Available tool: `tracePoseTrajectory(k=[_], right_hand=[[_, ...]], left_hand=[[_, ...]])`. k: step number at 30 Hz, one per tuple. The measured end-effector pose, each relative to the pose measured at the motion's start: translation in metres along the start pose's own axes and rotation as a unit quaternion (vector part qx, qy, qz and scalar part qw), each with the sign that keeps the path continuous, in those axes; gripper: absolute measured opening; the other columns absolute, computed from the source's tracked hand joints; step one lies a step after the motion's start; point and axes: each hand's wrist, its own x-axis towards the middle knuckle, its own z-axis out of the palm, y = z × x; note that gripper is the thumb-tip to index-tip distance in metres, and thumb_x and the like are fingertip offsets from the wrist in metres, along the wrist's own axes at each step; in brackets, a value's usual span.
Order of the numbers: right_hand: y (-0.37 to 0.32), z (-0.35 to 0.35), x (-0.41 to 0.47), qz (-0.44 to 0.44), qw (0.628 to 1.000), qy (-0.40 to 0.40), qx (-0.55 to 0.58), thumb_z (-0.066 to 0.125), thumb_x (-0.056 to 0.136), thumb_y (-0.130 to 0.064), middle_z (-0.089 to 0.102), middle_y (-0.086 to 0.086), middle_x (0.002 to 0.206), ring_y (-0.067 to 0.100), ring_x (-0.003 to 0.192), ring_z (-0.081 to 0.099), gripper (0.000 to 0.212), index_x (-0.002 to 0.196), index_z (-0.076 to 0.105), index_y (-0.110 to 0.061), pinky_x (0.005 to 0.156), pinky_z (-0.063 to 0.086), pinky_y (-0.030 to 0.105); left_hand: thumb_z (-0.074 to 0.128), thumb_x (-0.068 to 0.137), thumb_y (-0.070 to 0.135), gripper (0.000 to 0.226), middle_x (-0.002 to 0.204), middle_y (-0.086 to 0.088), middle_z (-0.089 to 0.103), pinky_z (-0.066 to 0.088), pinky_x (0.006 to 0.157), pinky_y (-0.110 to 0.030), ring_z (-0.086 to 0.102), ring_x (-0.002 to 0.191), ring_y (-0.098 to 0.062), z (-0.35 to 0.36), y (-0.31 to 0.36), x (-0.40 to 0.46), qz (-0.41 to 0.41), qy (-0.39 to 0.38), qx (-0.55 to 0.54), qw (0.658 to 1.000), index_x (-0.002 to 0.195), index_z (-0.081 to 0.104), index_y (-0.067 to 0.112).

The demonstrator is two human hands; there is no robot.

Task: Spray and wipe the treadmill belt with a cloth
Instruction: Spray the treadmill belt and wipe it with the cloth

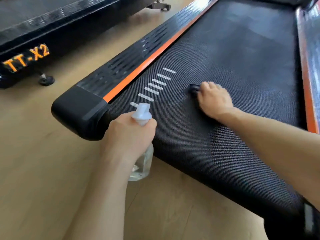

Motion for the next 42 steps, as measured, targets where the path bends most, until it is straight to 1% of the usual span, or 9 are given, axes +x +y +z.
tracePoseTrajectory(k=[3,12,16,20,23,29,31,37,42], right_hand=[[-0.016,0.001,-0.01,0.066,0.998,0.004,-0.013,0.04,0.097,-0.029,0.059,0.019,0.109,0.041,0.098,0.058,0.026,0.105,0.052,-0.007,0.083,0.045,0.049],[-0.11,-0.042,-0.099,-0.381,0.912,-0.087,0.126,0.044,0.097,-0.034,0.057,0.003,0.093,0.023,0.081,0.051,0.023,0.097,0.054,-0.013,0.075,0.039,0.036],[-0.021,-0.012,-0.021,-0.12,0.991,-0.028,0.053,0.042,0.1,-0.031,0.059,0.013,0.102,0.037,0.095,0.059,0.023,0.1,0.05,-0.009,0.081,0.042,0.044],[0.0,-0.006,-0.004,0.082,0.996,-0.023,0.007,0.038,0.101,-0.029,0.058,0.019,0.114,0.041,0.103,0.058,0.026,0.111,0.049,-0.008,0.085,0.044,0.047],[-0.05,-0.016,-0.036,0.037,0.998,-0.013,0.041,0.042,0.098,-0.03,0.063,0.013,0.108,0.037,0.095,0.062,0.022,0.107,0.052,-0.013,0.077,0.045,0.042],[-0.06,-0.052,-0.113,-0.274,0.945,-0.091,0.154,0.045,0.097,-0.032,0.054,0.003,0.086,0.024,0.077,0.054,0.021,0.092,0.05,-0.013,0.07,0.043,0.037],[-0.02,-0.044,-0.092,-0.247,0.96,-0.075,0.111,0.046,0.097,-0.032,0.055,0.005,0.09,0.027,0.081,0.056,0.019,0.091,0.048,-0.013,0.07,0.046,0.039],[0.069,-0.023,-0.027,0.199,0.98,-0.023,0.019,0.036,0.1,-0.03,0.057,0.022,0.119,0.043,0.106,0.057,0.027,0.11,0.047,-0.007,0.088,0.043,0.048],[-0.048,-0.038,-0.08,-0.043,0.995,-0.044,0.085,0.046,0.096,-0.03,0.063,0.011,0.095,0.036,0.087,0.063,0.016,0.093,0.051,-0.014,0.073,0.047,0.042]], left_hand=[[0.057,0.083,0.042,0.03,0.076,-0.001,0.06,0.051,0.077,-0.04,0.059,0.079,-0.03,0.001,0.002,0.004,0.014,-0.01,-0.009,1.0,0.063,0.051,0.021],[0.059,0.095,0.031,0.032,0.078,-0.007,0.056,0.043,0.072,-0.038,0.057,0.085,-0.037,0.01,0.006,0.009,0.042,-0.018,0.024,0.999,0.068,0.049,0.016],[0.059,0.09,0.038,0.035,0.076,-0.002,0.054,0.04,0.07,-0.035,0.051,0.071,-0.025,0.014,0.009,0.008,0.034,-0.019,0.014,0.999,0.066,0.046,0.017],[0.057,0.088,0.039,0.032,0.078,-0.002,0.057,0.039,0.067,-0.034,0.052,0.071,-0.024,0.021,0.011,0.007,0.038,-0.029,0.03,0.998,0.067,0.047,0.017],[0.055,0.084,0.045,0.033,0.079,-0.001,0.058,0.04,0.073,-0.036,0.054,0.077,-0.027,0.025,0.016,0.006,0.043,-0.032,0.045,0.998,0.068,0.048,0.017],[0.055,0.073,0.047,0.031,0.066,-0.002,0.059,0.055,0.074,-0.042,0.059,0.071,-0.031,0.032,0.026,-0.002,0.055,-0.042,0.015,0.998,0.057,0.05,0.021],[0.051,0.07,0.044,0.029,0.071,-0.003,0.059,0.051,0.076,-0.041,0.058,0.077,-0.032,0.032,0.029,-0.004,0.051,-0.055,0.026,0.997,0.057,0.048,0.018],[0.052,0.076,0.042,0.029,0.072,0.001,0.055,0.041,0.072,-0.037,0.052,0.073,-0.025,0.035,0.029,-0.004,0.066,-0.071,0.024,0.995,0.057,0.048,0.02],[0.057,0.082,0.038,0.027,0.083,-0.004,0.062,0.047,0.079,-0.041,0.056,0.084,-0.031,0.028,0.027,0.005,0.04,-0.062,0.002,0.997,0.068,0.048,0.017]])
